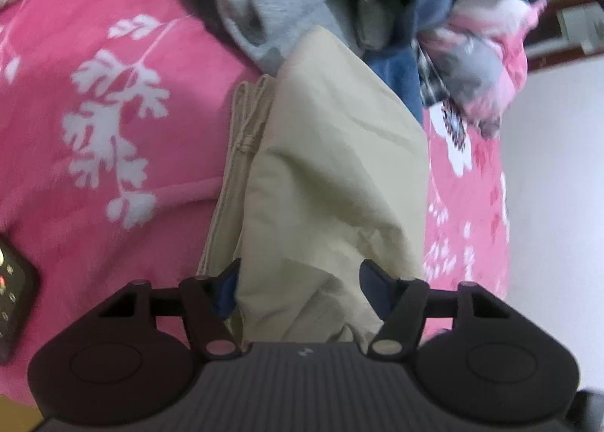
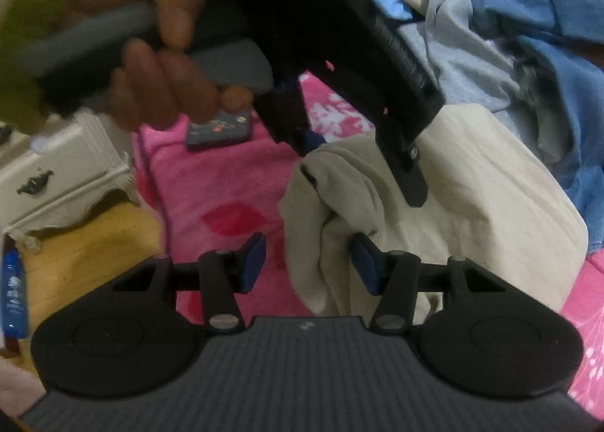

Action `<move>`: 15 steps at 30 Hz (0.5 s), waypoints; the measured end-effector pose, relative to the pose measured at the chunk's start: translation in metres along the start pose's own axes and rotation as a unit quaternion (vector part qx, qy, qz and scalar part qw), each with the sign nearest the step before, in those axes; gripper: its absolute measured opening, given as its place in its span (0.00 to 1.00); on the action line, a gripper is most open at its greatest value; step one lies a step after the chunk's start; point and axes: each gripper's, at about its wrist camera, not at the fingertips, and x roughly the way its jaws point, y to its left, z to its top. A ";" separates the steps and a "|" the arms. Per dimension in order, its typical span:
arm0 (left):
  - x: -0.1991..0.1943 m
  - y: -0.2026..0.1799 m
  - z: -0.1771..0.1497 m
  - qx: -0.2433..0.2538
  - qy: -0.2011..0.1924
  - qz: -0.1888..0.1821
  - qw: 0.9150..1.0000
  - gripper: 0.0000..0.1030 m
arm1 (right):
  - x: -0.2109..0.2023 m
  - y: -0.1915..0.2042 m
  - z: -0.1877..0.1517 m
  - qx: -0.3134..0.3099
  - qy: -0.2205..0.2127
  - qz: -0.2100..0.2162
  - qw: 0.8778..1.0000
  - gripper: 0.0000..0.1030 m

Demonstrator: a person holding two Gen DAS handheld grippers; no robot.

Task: Fold clothes

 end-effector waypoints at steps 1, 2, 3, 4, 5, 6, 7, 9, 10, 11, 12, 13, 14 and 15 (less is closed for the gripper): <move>0.000 0.000 -0.001 0.006 0.000 0.006 1.000 0.53 | -0.009 -0.004 -0.001 0.021 -0.008 0.007 1.000 0.48; -0.001 0.000 -0.001 0.011 -0.001 0.013 1.000 0.45 | -0.018 -0.010 -0.003 0.044 -0.013 0.009 0.999 0.48; -0.003 0.000 -0.002 0.014 -0.003 0.015 1.000 0.36 | -0.029 -0.018 -0.008 0.072 -0.017 0.007 0.997 0.48; -0.008 0.001 -0.003 0.013 -0.007 0.008 1.000 0.13 | -0.039 -0.028 -0.013 0.101 -0.019 0.001 0.995 0.48; -0.013 0.002 -0.003 0.012 -0.011 0.001 1.000 0.11 | -0.045 -0.039 -0.016 0.128 -0.019 -0.009 0.992 0.48; -0.018 0.002 -0.004 0.016 -0.015 -0.004 1.000 0.10 | -0.052 -0.051 -0.019 0.154 -0.019 -0.018 0.988 0.48; -0.024 0.002 -0.005 0.028 -0.020 -0.008 0.999 0.09 | -0.059 -0.063 -0.022 0.180 -0.019 -0.027 0.983 0.48; -0.033 0.002 -0.008 0.052 -0.027 -0.008 0.998 0.09 | -0.074 -0.082 -0.033 0.229 -0.028 -0.041 0.972 0.48; -0.030 0.005 -0.011 0.062 -0.022 0.012 0.998 0.09 | -0.077 -0.091 -0.038 0.254 -0.029 -0.049 0.966 0.46; -0.024 0.011 -0.014 0.065 -0.015 0.027 0.997 0.10 | -0.079 -0.101 -0.042 0.278 -0.029 -0.057 0.958 0.43; -0.018 0.018 -0.017 0.063 -0.011 0.031 0.997 0.11 | -0.076 -0.109 -0.049 0.299 -0.022 -0.067 0.952 0.39; -0.014 0.023 -0.020 0.061 -0.010 0.032 0.998 0.12 | -0.073 -0.118 -0.056 0.319 -0.015 -0.077 0.944 0.29; -0.014 0.026 -0.021 0.059 -0.014 0.029 0.998 0.11 | -0.072 -0.126 -0.062 0.330 -0.011 -0.086 0.940 0.23; -0.015 0.026 -0.023 0.062 -0.018 0.026 0.998 0.11 | -0.071 -0.131 -0.061 0.334 -0.020 -0.089 0.938 0.20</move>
